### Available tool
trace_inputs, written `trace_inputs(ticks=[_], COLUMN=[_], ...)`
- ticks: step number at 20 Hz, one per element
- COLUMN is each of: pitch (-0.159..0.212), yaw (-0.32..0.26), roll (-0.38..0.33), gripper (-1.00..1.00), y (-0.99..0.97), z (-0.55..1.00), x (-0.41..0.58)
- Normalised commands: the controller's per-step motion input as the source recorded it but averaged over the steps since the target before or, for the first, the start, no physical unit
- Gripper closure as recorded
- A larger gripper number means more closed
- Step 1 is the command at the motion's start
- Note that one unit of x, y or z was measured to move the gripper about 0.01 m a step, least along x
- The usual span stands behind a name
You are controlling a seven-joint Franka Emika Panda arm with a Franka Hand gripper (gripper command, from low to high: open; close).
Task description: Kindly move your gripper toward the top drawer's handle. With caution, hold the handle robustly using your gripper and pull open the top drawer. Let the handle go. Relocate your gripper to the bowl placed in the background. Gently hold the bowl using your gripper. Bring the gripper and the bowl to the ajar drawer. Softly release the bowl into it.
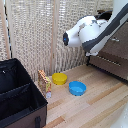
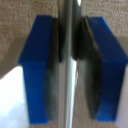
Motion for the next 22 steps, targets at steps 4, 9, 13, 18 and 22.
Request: trace_inputs(ticks=[4, 9, 13, 18, 22], pitch=[0.037, 0.015, 0.005, -0.037, -0.039], yaw=[0.000, 0.000, 0.000, 0.037, 0.053], roll=[-0.048, -0.027, -0.012, 0.304, 0.375], gripper=[-1.00, -1.00, -1.00, -1.00, -1.00], y=[0.25, 0.49, 0.53, 0.07, 0.00], z=[0.00, -0.08, -0.09, -0.01, 0.00], x=[0.287, 0.266, 0.344, 0.266, 0.214])
